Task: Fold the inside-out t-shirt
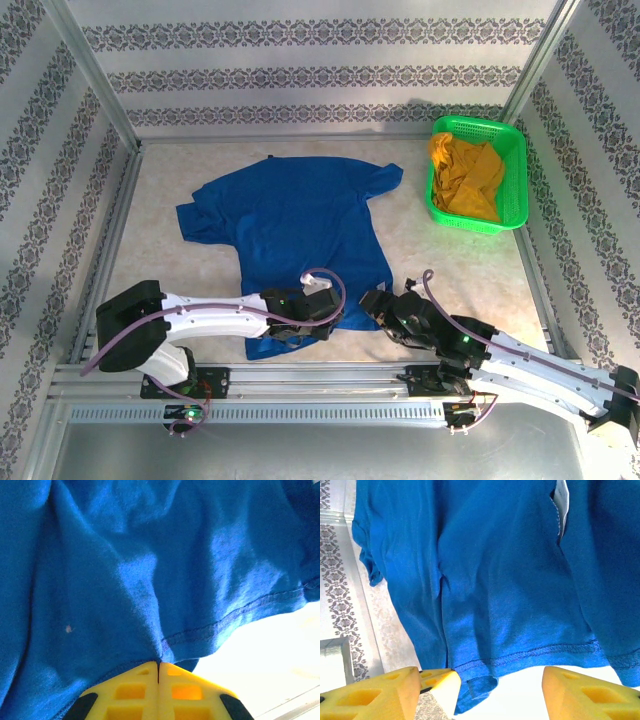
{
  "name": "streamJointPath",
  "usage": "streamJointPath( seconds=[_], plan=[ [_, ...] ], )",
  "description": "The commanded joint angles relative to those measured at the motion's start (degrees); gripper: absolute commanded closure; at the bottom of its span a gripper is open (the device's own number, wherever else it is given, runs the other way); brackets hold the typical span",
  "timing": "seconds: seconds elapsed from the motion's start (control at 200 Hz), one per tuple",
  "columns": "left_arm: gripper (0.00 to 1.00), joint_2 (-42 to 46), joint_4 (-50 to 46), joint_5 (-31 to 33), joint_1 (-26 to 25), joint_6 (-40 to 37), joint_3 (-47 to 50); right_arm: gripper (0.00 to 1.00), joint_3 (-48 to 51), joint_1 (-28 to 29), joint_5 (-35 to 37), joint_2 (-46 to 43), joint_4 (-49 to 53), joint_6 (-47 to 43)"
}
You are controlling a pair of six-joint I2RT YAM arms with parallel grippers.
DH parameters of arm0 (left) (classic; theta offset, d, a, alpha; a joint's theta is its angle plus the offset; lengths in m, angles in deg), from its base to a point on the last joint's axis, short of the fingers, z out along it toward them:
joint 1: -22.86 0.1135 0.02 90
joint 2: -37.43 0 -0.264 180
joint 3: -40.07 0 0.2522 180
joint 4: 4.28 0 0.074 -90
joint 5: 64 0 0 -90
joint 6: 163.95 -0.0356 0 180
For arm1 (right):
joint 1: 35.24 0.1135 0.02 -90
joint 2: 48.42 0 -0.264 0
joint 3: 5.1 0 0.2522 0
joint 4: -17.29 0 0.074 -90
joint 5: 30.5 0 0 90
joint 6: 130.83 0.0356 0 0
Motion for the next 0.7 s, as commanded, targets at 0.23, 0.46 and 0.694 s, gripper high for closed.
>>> streamJointPath(
  seconds=[0.23, 0.46, 0.694],
  plan=[
    [1.0, 9.7, -5.6, 5.3, -0.1, -1.1, -6.1, 0.31, -1.2, 0.5, -3.8, 6.1, -9.5, 0.4],
    [1.0, 13.4, -5.2, 7.6, 0.0, -0.2, -6.0, 0.24, -5.8, 2.8, -3.3, 13.0, -17.2, 3.8],
    [1.0, 14.5, -2.3, 10.2, 0.0, 1.3, -5.3, 0.1, -7.0, 9.2, 4.8, 15.4, -21.7, 10.4]
  ],
)
